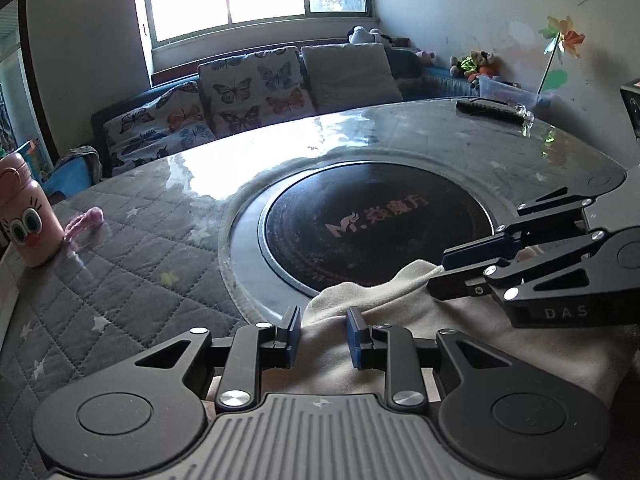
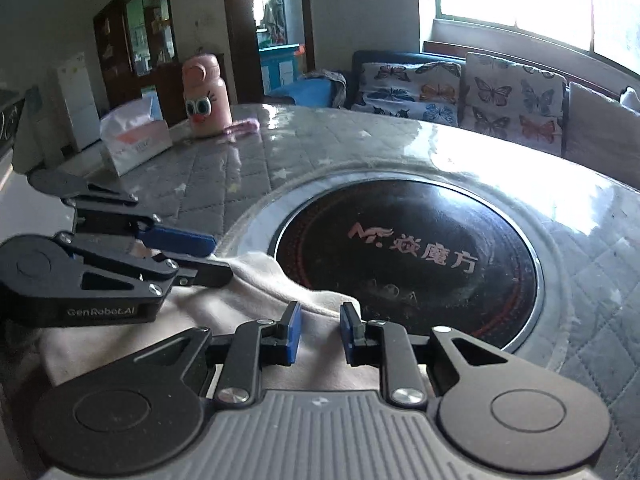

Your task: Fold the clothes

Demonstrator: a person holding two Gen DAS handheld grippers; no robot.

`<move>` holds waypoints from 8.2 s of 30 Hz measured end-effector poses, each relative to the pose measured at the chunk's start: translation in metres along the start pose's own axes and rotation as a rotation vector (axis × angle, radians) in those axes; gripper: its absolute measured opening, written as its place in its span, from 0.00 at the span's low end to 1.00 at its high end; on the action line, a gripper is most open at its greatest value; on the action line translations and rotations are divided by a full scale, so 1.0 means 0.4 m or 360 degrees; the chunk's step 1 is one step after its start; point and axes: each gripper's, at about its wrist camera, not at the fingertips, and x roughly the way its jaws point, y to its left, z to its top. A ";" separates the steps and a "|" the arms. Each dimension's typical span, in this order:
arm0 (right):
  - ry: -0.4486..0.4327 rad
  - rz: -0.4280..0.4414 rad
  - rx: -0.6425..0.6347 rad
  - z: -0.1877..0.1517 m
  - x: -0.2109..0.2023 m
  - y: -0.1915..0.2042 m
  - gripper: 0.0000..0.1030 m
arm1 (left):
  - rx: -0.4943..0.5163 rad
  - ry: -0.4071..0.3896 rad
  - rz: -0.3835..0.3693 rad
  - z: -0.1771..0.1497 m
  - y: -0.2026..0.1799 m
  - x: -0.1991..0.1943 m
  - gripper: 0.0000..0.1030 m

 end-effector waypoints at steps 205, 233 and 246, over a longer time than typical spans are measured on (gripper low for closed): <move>0.0122 0.0372 0.0339 0.275 0.301 0.081 0.09 | -0.1060 -0.0028 0.0437 -0.205 0.540 -0.195 0.10; 0.0020 0.0388 0.0282 0.318 0.252 0.095 0.14 | -0.1028 -0.0071 0.0454 -0.190 0.530 -0.252 0.16; 0.0059 0.0413 0.0123 0.347 0.374 0.218 0.14 | -0.0976 -0.0043 0.0350 -0.106 0.555 -0.117 0.16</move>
